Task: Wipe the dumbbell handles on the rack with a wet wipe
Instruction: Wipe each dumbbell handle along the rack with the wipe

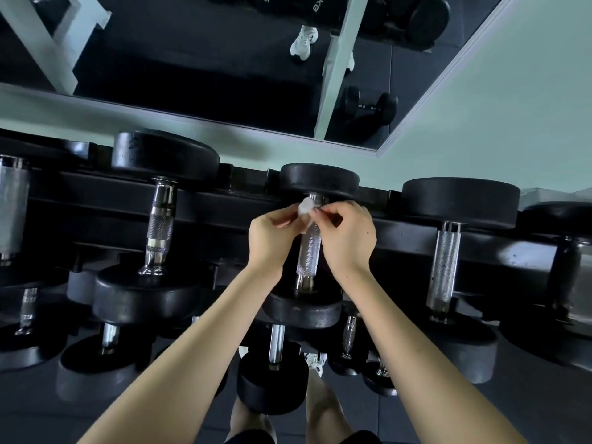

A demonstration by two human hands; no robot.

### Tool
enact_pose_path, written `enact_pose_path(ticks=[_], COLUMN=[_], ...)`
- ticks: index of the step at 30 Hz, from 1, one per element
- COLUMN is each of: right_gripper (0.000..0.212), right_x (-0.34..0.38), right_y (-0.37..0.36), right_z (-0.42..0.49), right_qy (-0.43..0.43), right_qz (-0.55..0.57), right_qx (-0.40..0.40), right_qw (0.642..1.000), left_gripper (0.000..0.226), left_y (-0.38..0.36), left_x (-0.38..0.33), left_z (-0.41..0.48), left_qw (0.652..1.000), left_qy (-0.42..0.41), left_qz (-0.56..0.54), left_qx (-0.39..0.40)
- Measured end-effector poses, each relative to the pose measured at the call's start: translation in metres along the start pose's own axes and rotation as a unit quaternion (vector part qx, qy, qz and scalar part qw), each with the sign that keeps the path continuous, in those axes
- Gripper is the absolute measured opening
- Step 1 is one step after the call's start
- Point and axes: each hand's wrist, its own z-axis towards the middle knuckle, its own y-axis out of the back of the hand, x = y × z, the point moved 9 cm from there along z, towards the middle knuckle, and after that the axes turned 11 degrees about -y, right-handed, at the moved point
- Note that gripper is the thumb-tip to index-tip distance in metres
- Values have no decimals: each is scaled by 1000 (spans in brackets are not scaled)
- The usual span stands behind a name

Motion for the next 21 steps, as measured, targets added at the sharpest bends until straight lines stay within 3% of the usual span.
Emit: enact_pose_path(ticks=[7, 16, 21], right_gripper=[22, 13, 25], right_x=[-53, -36, -56], right_y=[-9, -26, -27], right_z=[-27, 4, -18], right_qy=[-190, -237, -263], right_qz=[123, 221, 206], right_qx=[38, 16, 66], right_qw=[973, 946, 940], left_gripper=[47, 30, 38], left_y=[-4, -8, -5], left_x=[10, -10, 6], left_z=[-7, 22, 7], left_qw=[998, 998, 987], left_qy=[0, -41, -15], left_qz=[10, 20, 109], left_qx=[66, 34, 121])
